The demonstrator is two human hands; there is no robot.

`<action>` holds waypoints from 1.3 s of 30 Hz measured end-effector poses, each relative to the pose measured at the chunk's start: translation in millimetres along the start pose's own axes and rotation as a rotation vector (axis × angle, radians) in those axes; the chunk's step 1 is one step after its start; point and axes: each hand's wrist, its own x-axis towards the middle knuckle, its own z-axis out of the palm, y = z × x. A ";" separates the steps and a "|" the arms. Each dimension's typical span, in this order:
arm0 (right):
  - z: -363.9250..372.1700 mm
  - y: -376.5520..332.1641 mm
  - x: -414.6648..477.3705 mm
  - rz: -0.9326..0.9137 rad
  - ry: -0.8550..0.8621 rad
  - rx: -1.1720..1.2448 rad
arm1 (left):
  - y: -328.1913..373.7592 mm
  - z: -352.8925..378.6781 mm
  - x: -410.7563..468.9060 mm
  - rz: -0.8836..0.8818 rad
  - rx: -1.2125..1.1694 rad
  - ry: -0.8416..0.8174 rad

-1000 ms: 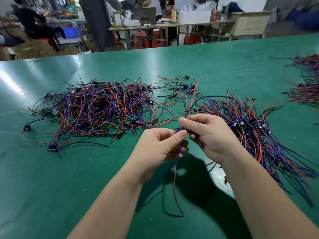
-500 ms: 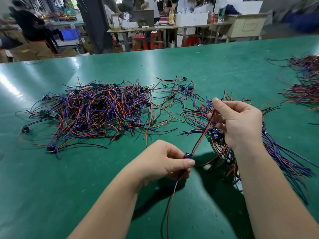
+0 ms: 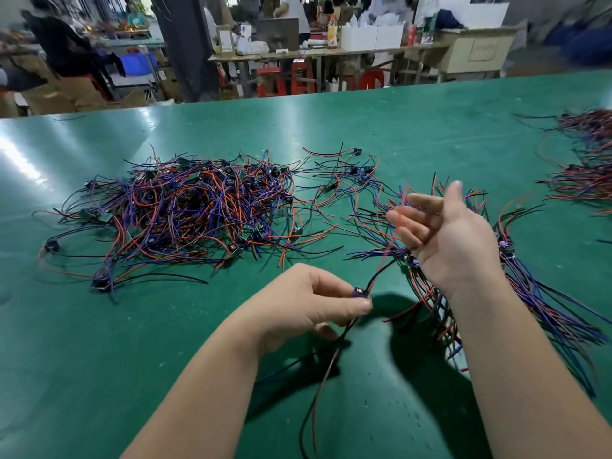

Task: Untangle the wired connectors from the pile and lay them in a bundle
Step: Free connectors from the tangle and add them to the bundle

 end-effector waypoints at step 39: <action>16.6 10.0 -24.6 0.099 -0.488 -0.141 | 0.8 -5.2 8.6 0.273 -0.504 -0.019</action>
